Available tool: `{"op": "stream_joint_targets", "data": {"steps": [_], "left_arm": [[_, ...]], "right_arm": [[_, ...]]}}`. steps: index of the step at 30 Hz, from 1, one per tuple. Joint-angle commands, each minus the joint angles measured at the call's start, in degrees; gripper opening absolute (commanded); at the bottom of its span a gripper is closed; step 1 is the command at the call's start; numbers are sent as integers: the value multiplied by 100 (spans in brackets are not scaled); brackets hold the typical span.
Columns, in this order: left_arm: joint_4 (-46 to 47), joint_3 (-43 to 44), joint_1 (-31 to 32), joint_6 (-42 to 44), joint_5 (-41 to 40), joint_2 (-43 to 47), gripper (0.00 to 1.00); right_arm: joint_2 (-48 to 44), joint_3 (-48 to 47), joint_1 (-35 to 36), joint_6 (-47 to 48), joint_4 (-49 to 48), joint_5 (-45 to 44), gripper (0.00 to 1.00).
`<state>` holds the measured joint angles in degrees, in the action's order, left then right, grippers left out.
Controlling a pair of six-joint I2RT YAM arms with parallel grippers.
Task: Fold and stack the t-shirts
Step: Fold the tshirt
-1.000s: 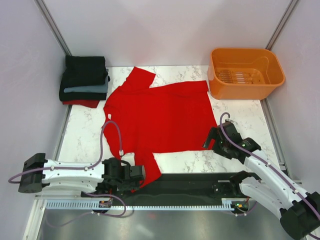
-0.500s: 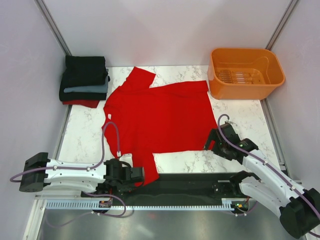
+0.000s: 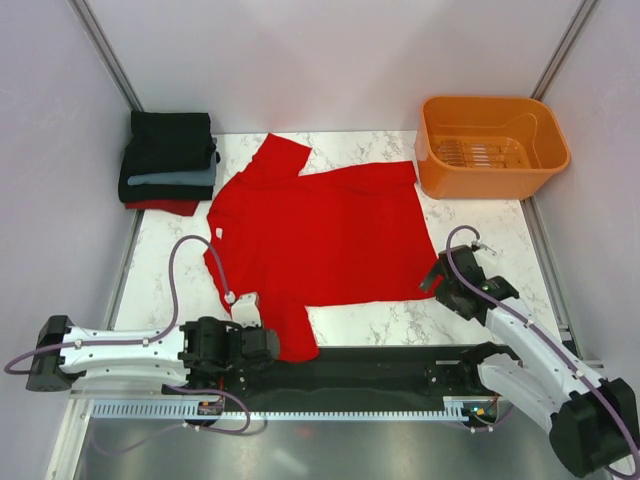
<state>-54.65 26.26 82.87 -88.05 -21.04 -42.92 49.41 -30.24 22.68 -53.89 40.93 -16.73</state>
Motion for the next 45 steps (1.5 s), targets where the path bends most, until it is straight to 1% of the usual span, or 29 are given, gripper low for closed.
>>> {"op": "stream_joint_targets", "data": {"steps": [1,2,4,5,6,9,10,12,14,16,17,19,20,22,23,24,25,27,28,30,34,36,38,39,41,42,43,44,45], "left_arm": [[60,90,36,-98,-647,117,2],[69,29,36,-124,-647,126,2],[78,-33,27,-168,-630,152,2],[95,-77,36,-177,-612,178,2],[113,-95,36,-177,-612,213,2],[113,-182,27,-195,-603,371,2],[121,-200,27,-212,-603,433,2],[165,-279,36,-204,-595,521,2],[192,-341,36,-213,-603,626,2],[201,-350,36,-213,-612,679,2],[201,-332,36,-204,-621,671,2],[122,-254,36,-169,-630,618,2],[69,-123,27,-169,-647,539,2],[-62,175,27,-169,-708,425,2],[-246,308,36,-134,-735,337,2],[-378,457,36,-99,-779,293,2],[-727,789,27,-107,-892,240,2],[-1107,1151,36,-133,-1068,213,2],[-1326,1519,27,-151,-1304,222,2],[-1661,1828,36,-20,-1577,301,2],[-2022,2531,10,438,-2472,371,2],[-2251,2699,-16,586,-2729,424,2],[-2182,2884,-25,850,-3054,529,2],[-2085,2928,-25,1321,-3134,565,2],[-1428,3043,-34,2025,-3240,574,2],[-1095,3052,-43,2847,-3231,556,2],[-604,3043,-69,3246,-3205,469,2],[-460,3060,-156,3564,-3222,242,2],[-363,3078,-262,4089,-3222,40,2]], "right_arm": [[244,211,-473,0,-400,98,92],[332,281,-771,71,-610,169,90],[690,325,-1097,263,-874,345,85],[850,352,-1133,308,-1163,511,83],[1121,361,-1160,326,-1314,574,78],[1509,449,-1151,388,-1754,724,71],[1554,484,-1151,388,-1824,733,69],[1537,633,-1152,379,-1992,759,63],[1484,756,-1160,362,-2010,724,52],[1414,791,-1152,370,-1949,636,46],[1396,783,-1160,396,-1835,593,38],[1326,765,-1160,414,-1668,505,28],[1291,739,-1160,414,-1510,513,21],[1089,669,-1151,397,-1334,496,14],[1002,634,-1160,388,-1124,504,5],[783,598,-1160,362,-1018,513,1],[563,494,-1152,344,-773,530,0],[370,353,-1152,370,-543,557,0],[316,169,-1160,422,-420,574,0],[228,-7,-1152,484,-130,627,0],[306,-473,-1160,634,20,680,0],[463,-649,-1160,721,73,732,0],[578,-904,-1160,835,73,776,0],[709,-992,-1152,897,73,803,0],[851,-1212,-1160,994,56,812,0],[982,-1273,-1160,1073,56,794,0],[1035,-1370,-1160,1108,38,820,0],[1097,-1405,-1160,1135,3,821,0],[1176,-1432,-1160,1187,-14,838,0]]}}
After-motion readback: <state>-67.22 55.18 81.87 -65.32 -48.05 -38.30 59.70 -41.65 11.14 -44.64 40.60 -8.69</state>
